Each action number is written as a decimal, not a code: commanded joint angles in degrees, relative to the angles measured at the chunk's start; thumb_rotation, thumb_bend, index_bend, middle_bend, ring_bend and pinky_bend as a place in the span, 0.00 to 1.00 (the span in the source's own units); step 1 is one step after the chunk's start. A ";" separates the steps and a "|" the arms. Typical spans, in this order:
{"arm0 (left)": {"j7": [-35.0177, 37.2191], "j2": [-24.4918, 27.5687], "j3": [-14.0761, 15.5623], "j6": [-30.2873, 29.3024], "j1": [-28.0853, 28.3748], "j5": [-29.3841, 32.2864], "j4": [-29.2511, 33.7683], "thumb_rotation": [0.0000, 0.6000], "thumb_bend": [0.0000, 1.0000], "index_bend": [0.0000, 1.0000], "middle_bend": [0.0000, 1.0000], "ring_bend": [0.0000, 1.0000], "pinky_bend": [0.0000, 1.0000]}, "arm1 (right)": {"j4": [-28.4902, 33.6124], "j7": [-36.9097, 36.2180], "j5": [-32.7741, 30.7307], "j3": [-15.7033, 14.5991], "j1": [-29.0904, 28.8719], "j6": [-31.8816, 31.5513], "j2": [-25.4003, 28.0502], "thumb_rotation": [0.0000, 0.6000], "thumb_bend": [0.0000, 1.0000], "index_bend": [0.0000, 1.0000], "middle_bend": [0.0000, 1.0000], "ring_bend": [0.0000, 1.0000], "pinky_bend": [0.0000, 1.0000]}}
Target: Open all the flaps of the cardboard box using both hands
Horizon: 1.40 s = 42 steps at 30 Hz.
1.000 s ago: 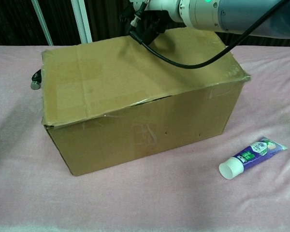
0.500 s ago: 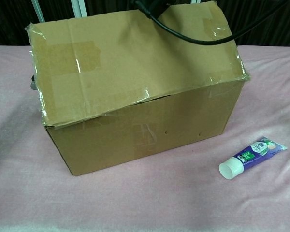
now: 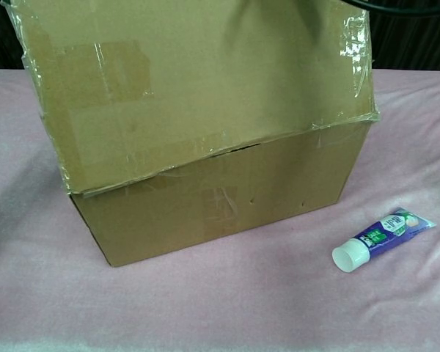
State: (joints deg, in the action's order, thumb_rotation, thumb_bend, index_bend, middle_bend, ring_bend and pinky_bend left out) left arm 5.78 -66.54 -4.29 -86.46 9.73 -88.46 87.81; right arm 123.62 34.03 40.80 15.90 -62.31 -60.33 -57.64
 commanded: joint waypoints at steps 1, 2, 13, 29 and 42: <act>-0.19 -0.14 0.06 -0.23 -0.06 -0.21 -0.20 1.00 0.26 0.10 0.12 0.06 0.09 | 2.69 -0.08 1.42 -1.03 1.83 -0.57 2.91 1.00 1.00 0.31 0.51 0.28 0.26; -0.30 -0.23 0.09 -0.33 -0.09 -0.31 -0.30 1.00 0.26 0.10 0.12 0.06 0.09 | 3.50 -0.37 2.23 -1.26 2.51 -0.88 3.80 1.00 1.00 0.31 0.51 0.28 0.26; -1.71 -0.91 0.17 -0.99 -0.14 -0.91 -1.18 1.00 0.26 0.10 0.12 0.06 0.09 | 10.13 -4.18 11.24 -2.85 8.83 -1.45 12.27 1.00 1.00 0.31 0.51 0.28 0.26; -2.77 -1.71 0.20 -2.36 -0.50 -1.65 -2.02 1.00 0.26 0.10 0.12 0.06 0.09 | 11.37 -13.52 28.28 -7.25 21.20 -2.54 19.99 1.00 0.96 0.31 0.50 0.28 0.26; -3.68 -2.17 0.19 -2.59 -0.50 -1.79 -2.49 1.00 0.26 0.10 0.12 0.06 0.09 | 11.37 -22.02 40.44 -10.07 30.08 -4.12 25.44 1.00 0.77 0.27 0.49 0.27 0.26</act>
State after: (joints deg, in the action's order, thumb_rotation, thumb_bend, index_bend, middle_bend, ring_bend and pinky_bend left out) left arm 2.10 -68.71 -4.10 -89.05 9.23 -90.25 85.32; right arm 134.99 12.69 80.08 6.43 -33.29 -64.24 -32.72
